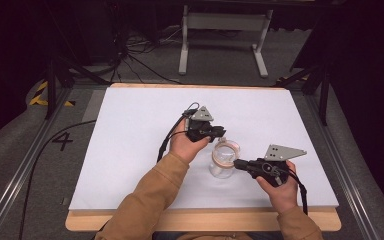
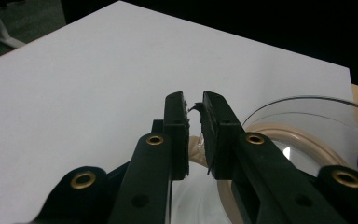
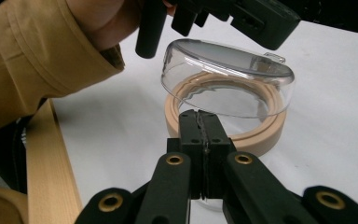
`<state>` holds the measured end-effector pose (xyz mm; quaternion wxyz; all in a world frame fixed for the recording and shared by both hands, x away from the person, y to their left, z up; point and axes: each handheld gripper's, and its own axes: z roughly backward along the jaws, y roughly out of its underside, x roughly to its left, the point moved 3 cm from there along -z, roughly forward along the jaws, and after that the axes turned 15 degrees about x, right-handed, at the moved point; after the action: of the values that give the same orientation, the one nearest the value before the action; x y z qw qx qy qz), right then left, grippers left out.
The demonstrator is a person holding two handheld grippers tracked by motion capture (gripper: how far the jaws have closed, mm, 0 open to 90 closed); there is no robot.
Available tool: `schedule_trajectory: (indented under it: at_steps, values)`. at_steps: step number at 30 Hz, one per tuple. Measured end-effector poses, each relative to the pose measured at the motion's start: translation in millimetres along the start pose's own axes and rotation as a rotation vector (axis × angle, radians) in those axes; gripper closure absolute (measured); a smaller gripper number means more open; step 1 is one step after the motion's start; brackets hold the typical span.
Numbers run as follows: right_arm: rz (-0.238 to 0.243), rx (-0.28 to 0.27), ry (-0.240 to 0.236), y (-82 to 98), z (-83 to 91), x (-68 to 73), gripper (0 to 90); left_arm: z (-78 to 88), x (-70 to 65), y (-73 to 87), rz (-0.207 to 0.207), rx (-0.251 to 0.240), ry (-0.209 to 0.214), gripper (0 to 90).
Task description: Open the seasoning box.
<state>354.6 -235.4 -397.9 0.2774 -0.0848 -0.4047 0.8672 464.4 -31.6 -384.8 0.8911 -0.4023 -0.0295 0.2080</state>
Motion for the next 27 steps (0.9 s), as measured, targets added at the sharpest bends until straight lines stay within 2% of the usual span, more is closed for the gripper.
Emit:
schedule_trajectory:
  at_steps: [7, 15, 16, 19, 22, 24, 27]
  values:
    - [0.038, -0.01, 0.008, -10.4, 1.9, -1.1, 90.0, 23.2, -0.3, 7.8, 0.008, 0.014, -0.04, 74.0]
    - [0.108, -0.008, 0.019, -24.5, 2.1, -6.2, 90.0, 52.5, 3.0, 32.2, 0.074, 0.026, -0.081, 71.4]
    - [0.114, -0.009, 0.017, -26.5, 2.5, -7.8, 90.0, 56.3, 3.4, 35.4, 0.078, 0.042, -0.081, 71.3]
    - [0.123, -0.018, 0.006, -31.6, 2.9, -12.3, 90.0, 63.9, 4.8, 45.6, 0.108, 0.042, -0.098, 71.1]
    - [0.135, -0.028, -0.004, -37.4, 4.4, -17.8, 90.0, 69.6, 6.6, 52.5, 0.118, 0.056, -0.11, 70.4]
    - [0.137, -0.033, -0.004, -38.5, 4.5, -19.0, 90.0, 74.4, 7.6, 59.0, 0.143, 0.055, -0.119, 70.2]
    - [0.14, -0.04, -0.013, -42.9, 4.8, -25.4, 90.0, 80.0, 8.8, 67.0, 0.164, 0.056, -0.12, 69.9]
